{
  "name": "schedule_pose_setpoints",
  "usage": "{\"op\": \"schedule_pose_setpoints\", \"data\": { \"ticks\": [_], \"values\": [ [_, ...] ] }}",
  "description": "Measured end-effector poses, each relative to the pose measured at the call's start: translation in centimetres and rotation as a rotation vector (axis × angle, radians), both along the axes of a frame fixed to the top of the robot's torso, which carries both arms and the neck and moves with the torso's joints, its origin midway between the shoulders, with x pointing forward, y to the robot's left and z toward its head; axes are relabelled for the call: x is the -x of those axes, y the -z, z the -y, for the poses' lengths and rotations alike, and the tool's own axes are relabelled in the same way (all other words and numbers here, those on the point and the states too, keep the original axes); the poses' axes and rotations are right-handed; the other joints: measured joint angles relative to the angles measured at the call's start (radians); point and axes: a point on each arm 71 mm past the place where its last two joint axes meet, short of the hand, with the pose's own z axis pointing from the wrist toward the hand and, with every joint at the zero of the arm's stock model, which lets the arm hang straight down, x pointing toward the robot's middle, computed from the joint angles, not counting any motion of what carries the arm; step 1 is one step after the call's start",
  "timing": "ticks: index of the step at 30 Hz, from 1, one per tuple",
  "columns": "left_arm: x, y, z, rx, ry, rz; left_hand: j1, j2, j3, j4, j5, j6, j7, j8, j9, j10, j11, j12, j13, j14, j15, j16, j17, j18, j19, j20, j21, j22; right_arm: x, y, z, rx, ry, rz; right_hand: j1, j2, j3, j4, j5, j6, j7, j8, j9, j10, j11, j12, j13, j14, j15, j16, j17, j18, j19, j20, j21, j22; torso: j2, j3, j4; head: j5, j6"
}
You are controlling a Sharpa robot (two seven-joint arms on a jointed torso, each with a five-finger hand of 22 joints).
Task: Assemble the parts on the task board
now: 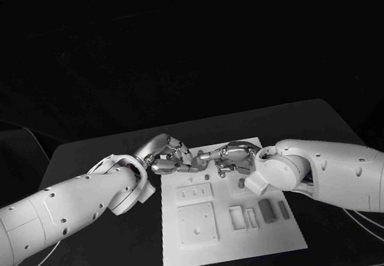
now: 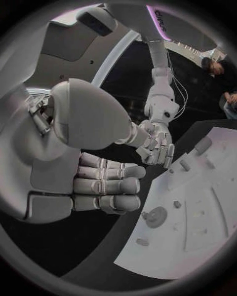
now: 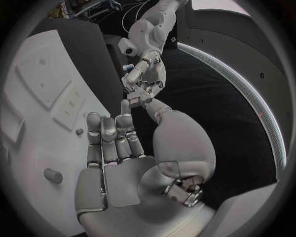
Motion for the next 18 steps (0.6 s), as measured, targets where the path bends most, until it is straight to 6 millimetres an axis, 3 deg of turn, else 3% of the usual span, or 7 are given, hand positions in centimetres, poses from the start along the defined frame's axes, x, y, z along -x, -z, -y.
{"op": "schedule_pose_setpoints", "data": {
  "ticks": [11,18],
  "values": [
    [0.45,0.08,0.61,0.013,0.046,-0.023,0.005,0.005,0.016,0.023,0.000,-0.016,-0.002,-0.015,-0.005,-0.031,0.006,0.000,-0.003,-0.013,-0.001,0.012,0.019,0.000,0.000,0.000,0.007,0.003,0.01,0.00,-0.08,0.000,-0.003,-0.001,0.000,0.000,0.000,0.000,0.000,0.000,0.000,0.000,0.000,0.000,0.000,0.000,0.000,0.000,0.000,0.000,0.000,0.000,0.000,0.000,0.000,0.000,0.000,-0.0004,0.0006,-0.001,-0.003],
    [0.41,0.09,0.55,0.014,0.044,-0.024,0.004,-0.005,0.021,0.040,0.000,-0.068,0.004,-0.038,-0.017,-0.047,0.008,0.000,-0.003,-0.020,-0.001,0.023,0.035,-0.004,-0.006,-0.006,0.015,0.006,0.17,-0.05,-0.25,-0.004,-0.013,-0.002,0.000,0.000,0.000,0.000,0.000,0.000,0.000,0.000,0.000,0.000,0.000,0.000,-0.001,0.000,0.001,0.000,0.000,0.000,0.000,0.000,0.000,0.000,0.000,-0.0004,0.0006,0.001,-0.002]
  ]
}}
